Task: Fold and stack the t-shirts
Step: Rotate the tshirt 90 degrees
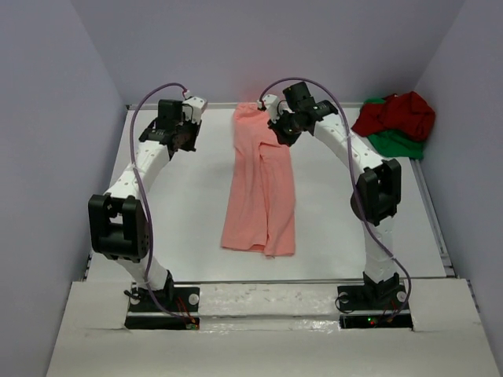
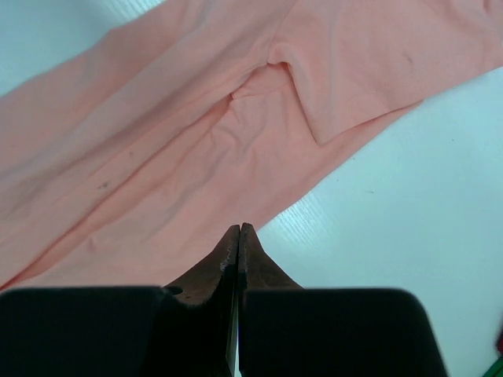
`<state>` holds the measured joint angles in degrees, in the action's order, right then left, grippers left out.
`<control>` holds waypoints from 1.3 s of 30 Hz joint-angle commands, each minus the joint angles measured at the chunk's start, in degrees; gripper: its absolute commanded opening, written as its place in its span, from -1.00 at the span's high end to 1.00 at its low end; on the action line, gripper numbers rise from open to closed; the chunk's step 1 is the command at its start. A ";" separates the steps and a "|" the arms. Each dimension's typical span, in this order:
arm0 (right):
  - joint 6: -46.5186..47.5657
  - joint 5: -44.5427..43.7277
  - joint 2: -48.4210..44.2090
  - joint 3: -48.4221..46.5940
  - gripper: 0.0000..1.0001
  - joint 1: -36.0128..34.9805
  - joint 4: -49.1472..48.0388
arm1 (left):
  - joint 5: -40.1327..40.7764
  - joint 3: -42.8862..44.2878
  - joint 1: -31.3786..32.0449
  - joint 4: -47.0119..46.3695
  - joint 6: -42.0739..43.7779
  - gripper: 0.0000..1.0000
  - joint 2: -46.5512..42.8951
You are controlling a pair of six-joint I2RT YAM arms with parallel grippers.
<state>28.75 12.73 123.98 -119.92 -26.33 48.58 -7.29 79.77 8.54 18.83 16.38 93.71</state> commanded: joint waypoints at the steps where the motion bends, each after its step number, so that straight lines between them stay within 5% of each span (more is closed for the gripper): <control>1: -1.86 3.18 -7.33 4.14 1.00 -0.30 3.01 | -9.64 0.74 2.96 -0.20 -0.91 1.00 2.00; 14: -2.74 -1.48 -15.70 21.13 1.00 -0.30 3.28 | -14.15 13.22 12.47 7.10 -0.30 1.00 20.36; 35: -2.47 -3.59 -15.44 23.41 1.00 -0.30 3.54 | -1.51 8.48 16.95 7.19 0.14 1.00 20.64; 39: -2.21 -4.21 -15.53 23.94 1.00 -0.30 3.46 | -0.27 8.12 16.95 7.97 0.23 0.87 20.81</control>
<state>26.57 9.61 111.59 -96.82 -26.33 52.23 -9.47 88.68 25.34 24.95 16.16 116.03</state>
